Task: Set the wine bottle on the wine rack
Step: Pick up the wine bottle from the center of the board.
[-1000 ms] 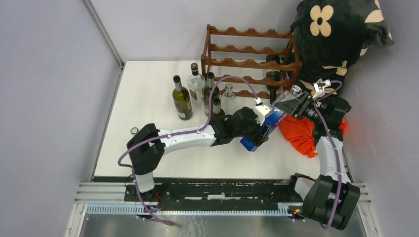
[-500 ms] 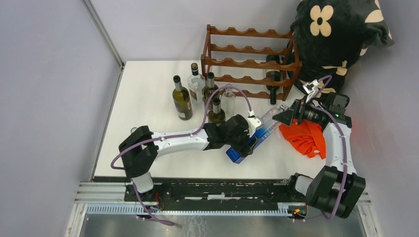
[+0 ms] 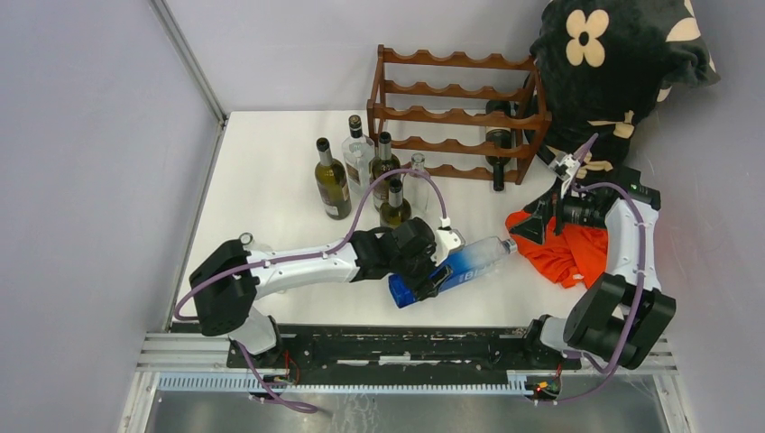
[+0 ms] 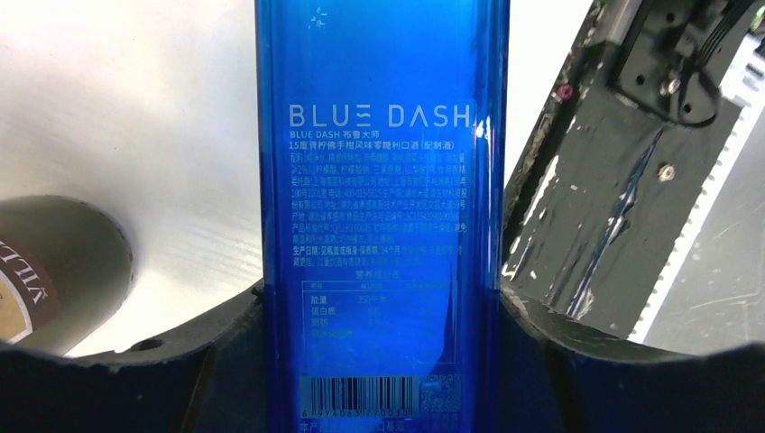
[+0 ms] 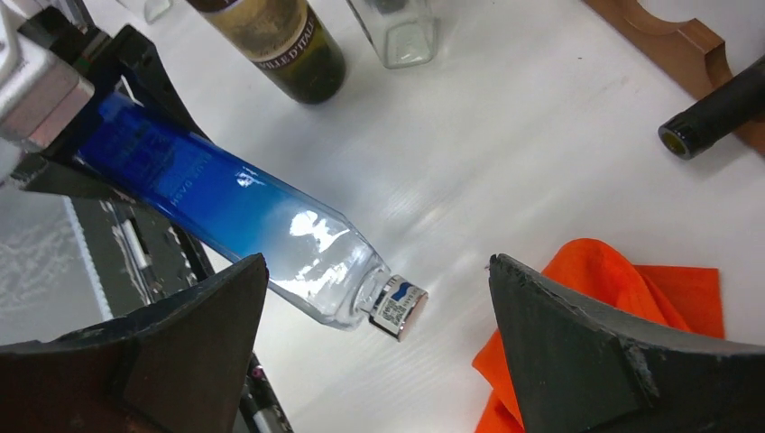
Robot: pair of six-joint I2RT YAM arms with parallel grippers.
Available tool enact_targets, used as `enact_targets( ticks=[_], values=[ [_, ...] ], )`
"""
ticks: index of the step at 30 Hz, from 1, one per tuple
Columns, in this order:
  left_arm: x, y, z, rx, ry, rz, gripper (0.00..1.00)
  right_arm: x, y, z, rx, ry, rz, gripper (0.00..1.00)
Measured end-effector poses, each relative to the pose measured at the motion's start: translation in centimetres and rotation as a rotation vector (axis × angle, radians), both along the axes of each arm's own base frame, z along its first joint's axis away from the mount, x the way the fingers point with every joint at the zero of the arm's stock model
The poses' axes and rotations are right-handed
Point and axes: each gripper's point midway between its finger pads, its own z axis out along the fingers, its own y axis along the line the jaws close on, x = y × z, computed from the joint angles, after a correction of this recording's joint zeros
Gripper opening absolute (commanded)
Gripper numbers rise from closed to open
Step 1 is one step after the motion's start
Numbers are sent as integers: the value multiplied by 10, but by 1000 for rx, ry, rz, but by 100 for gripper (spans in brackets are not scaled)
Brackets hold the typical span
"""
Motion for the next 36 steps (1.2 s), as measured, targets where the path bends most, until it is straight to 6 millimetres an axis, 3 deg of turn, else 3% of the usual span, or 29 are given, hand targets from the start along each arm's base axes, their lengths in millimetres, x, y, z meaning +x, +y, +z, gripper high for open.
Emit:
enact_targets(
  ticks=[5, 8, 16, 25, 36],
  values=[
    [-4, 11, -11, 44, -18, -47, 2, -7, 2, -4, -91, -106, 70, 98],
    [-6, 19, -16, 67, -31, -76, 2, -21, 11, -12, -167, -206, 153, 98],
    [-8, 35, -8, 85, -111, -168, 2, -56, 59, -32, -323, -457, 541, 98],
    [-11, 49, -3, 99, -157, -222, 2, -96, 97, -63, -297, -486, 842, 98],
    [-13, 48, 0, 95, -180, -259, 2, -88, 114, -82, -303, -433, 879, 95]
  ],
)
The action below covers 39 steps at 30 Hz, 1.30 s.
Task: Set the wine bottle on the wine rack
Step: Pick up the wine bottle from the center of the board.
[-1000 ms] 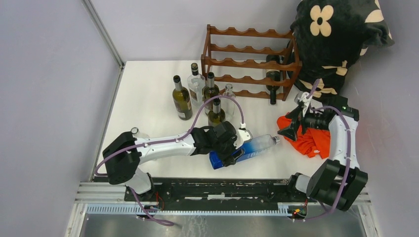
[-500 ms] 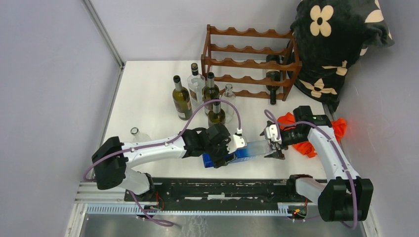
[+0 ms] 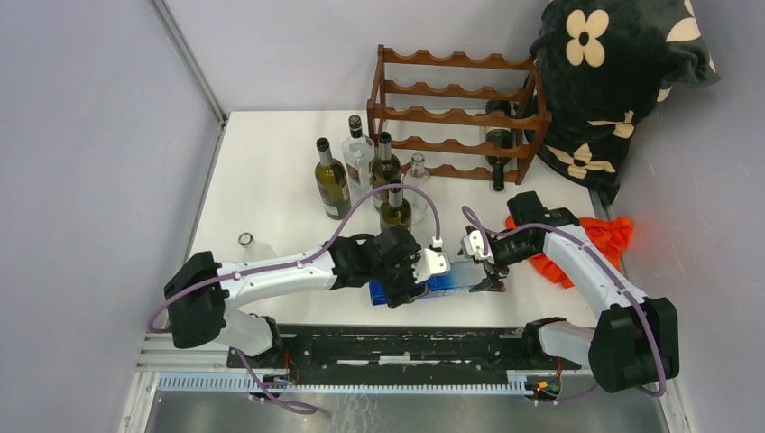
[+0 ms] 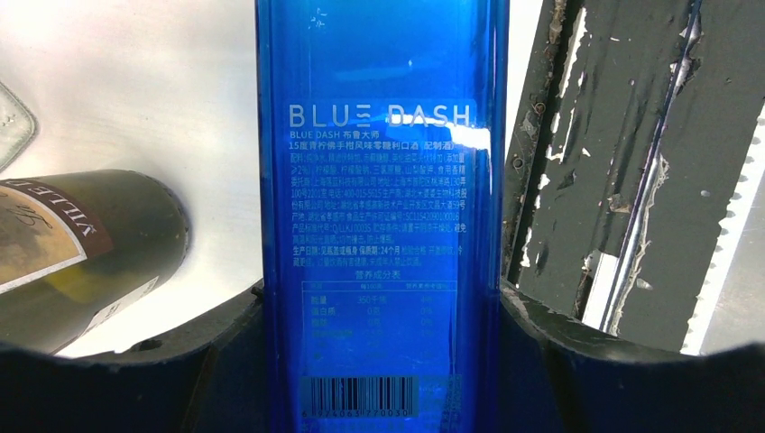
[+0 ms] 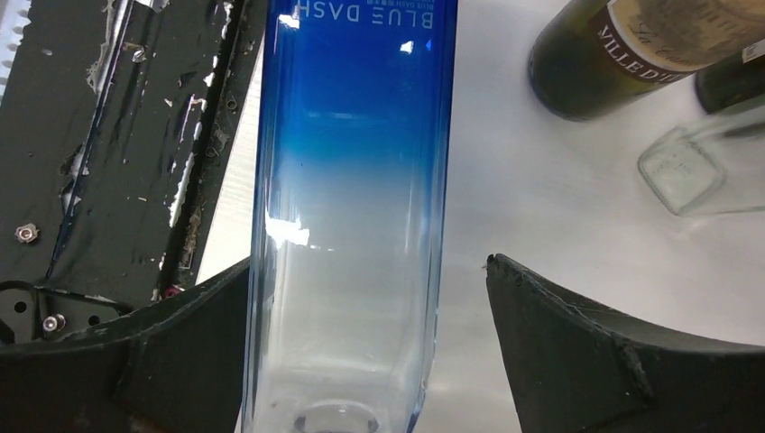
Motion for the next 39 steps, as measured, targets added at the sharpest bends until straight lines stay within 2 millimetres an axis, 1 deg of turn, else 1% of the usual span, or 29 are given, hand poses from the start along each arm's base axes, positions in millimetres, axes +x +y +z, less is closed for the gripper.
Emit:
enact_targets(
  ticks=[4, 5, 9, 22, 23, 24, 26, 27, 28, 29, 31, 32, 33, 34, 36, 37, 38, 39],
  values=[
    [0, 0, 2, -7, -2, -1, 2, -1, 1, -11, -14, 0, -20, 95],
    [-1, 0, 2, -11, -2, -2, 2, -1, 1, -14, -18, 1, -26, 94],
    [-1, 1, 4, -17, -4, -3, 2, -2, 0, -19, -28, 3, -38, 82],
    [-2, 2, 4, -33, -13, -1, 2, -5, 1, -20, -9, -12, -40, 81],
    [-2, 2, 4, -35, -14, -1, 2, -5, 1, -19, -7, -17, -40, 81],
    [-1, 2, 4, -38, -15, -1, 2, -4, 1, -19, -6, -22, -40, 78],
    [-1, 2, 5, -40, -18, 0, 2, -5, 1, -18, -4, -22, -40, 68],
    [-1, 2, 5, -41, -19, 2, 2, -5, 1, -18, -3, -19, -40, 60],
    [0, 2, 5, -41, -21, 3, 2, -5, 2, -18, -2, -18, -39, 47],
    [0, 2, 5, -42, -25, -2, 2, -7, 2, -18, -2, -2, -46, 36],
    [0, 1, 6, -46, -27, -4, 2, -9, 2, -18, 2, 8, -45, 19],
    [-1, 1, 5, -45, -24, -6, 4, -10, 2, -18, 3, 8, -42, 10],
    [-1, 1, 6, -46, -24, -6, 10, -10, 2, -18, 4, 10, -41, 4],
    [-1, 1, 6, -46, -24, -6, 22, -11, 2, -17, 4, 12, -40, 0],
    [-1, 1, 6, -47, -24, -5, 52, -11, 2, -16, 3, 13, -39, 0],
    [0, 1, 6, -48, -25, -4, 69, -11, 1, -15, 0, 14, -40, 0],
    [0, 1, 7, -51, -27, -2, 80, -11, 1, -14, -4, 13, -41, 0],
    [0, 0, 7, -54, -29, 0, 88, -10, 0, -13, -9, 11, -43, 0]
  ],
)
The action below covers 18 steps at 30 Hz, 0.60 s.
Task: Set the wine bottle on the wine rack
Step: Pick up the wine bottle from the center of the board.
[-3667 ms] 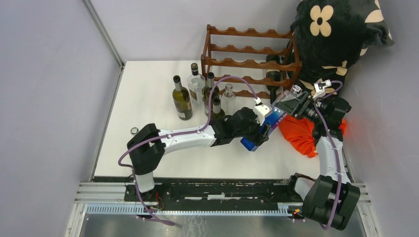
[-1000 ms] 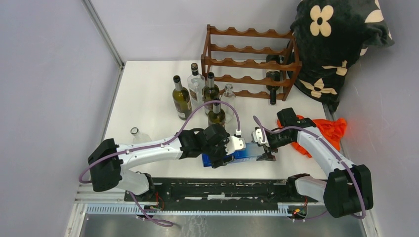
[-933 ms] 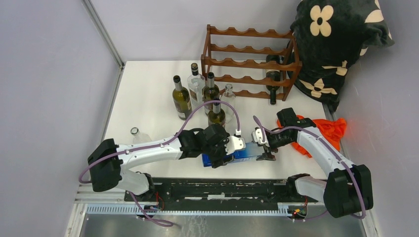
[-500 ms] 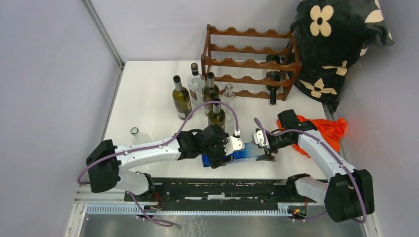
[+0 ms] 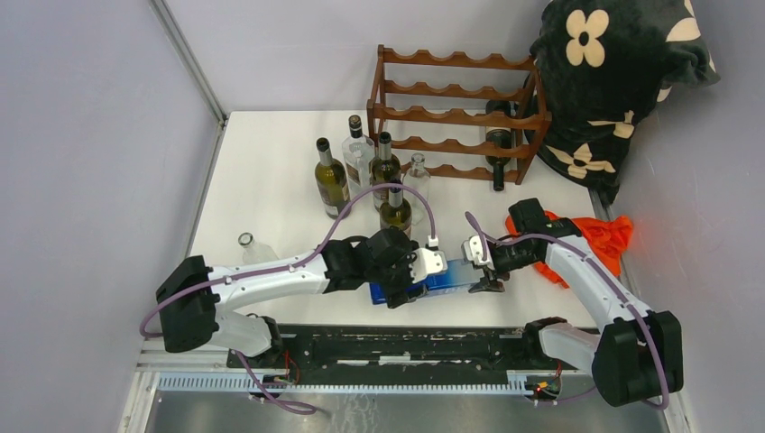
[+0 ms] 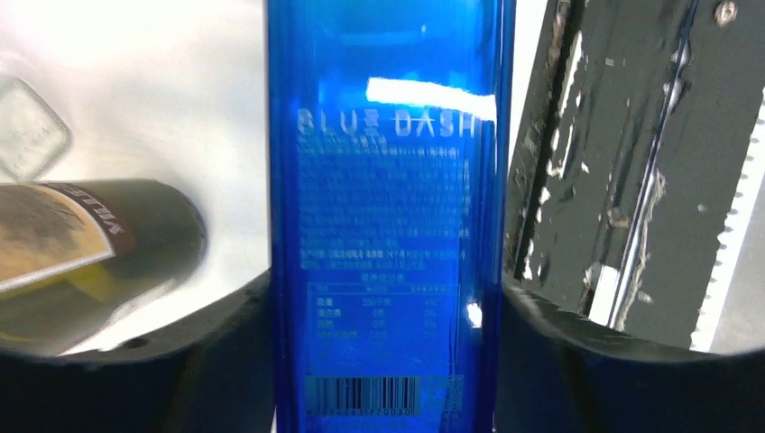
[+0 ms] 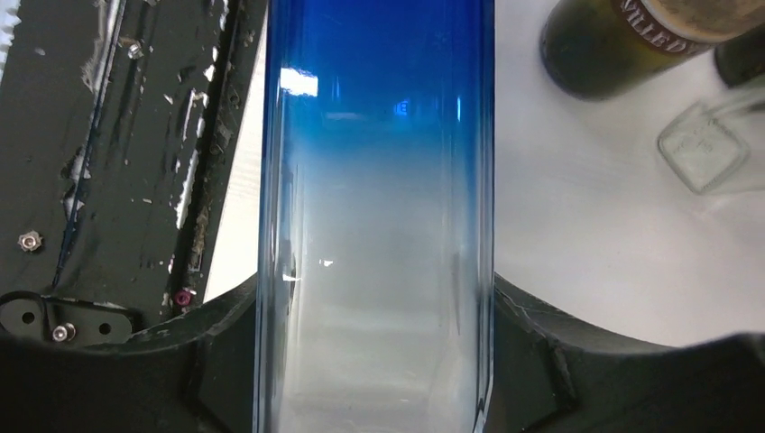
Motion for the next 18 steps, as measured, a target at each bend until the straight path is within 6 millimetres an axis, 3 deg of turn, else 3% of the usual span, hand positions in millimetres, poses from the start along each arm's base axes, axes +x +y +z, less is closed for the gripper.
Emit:
enact_targets(
  ticks=[2, 7, 14, 18],
  values=[
    [4, -4, 5, -25, -13, 19, 99, 2, -2, 1, -16, -8, -10, 0],
    [10, -13, 35, -133, -59, 43, 100, 3, -15, 2, -87, -43, -67, 0],
    [7, -8, 65, -189, -73, 45, 100, 1, -36, 5, -117, -68, -182, 0],
    [6, -8, 95, -220, -82, 41, 100, 0, -54, 3, -160, -78, -239, 0]
  ],
)
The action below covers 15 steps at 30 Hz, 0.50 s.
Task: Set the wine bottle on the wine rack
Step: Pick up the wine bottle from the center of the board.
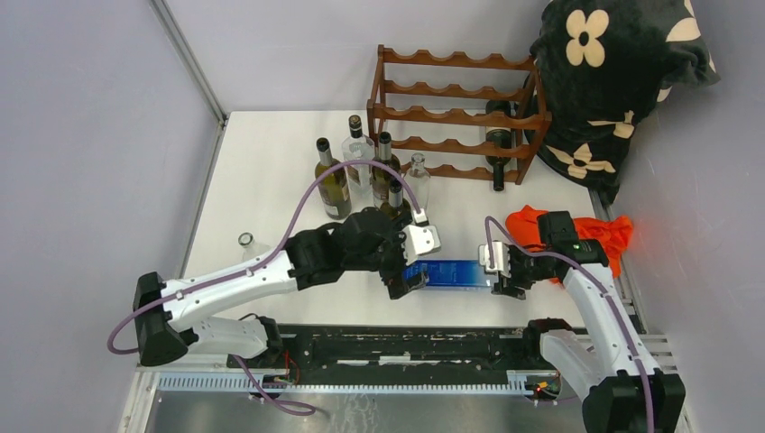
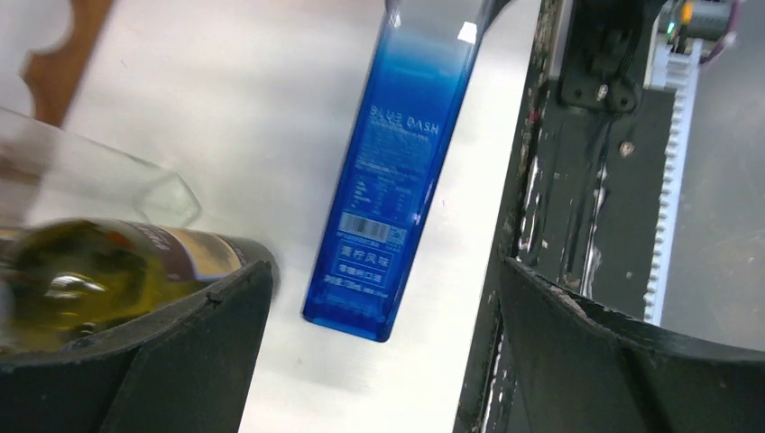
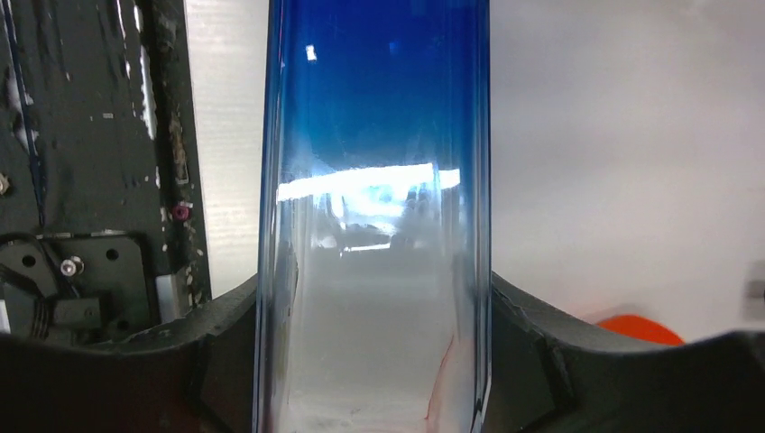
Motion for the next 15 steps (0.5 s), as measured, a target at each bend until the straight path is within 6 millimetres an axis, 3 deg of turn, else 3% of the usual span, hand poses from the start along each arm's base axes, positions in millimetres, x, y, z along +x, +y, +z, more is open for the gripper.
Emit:
enact_targets(
  ticks=[9, 15],
  values=[
    [7, -12, 108, -177, -86, 9, 100, -16, -36, -12, -114, 30, -27, 0],
    [20, -3, 183, -315, -119, 139, 100, -12, -54, -13, -137, 33, -125, 0]
  ],
)
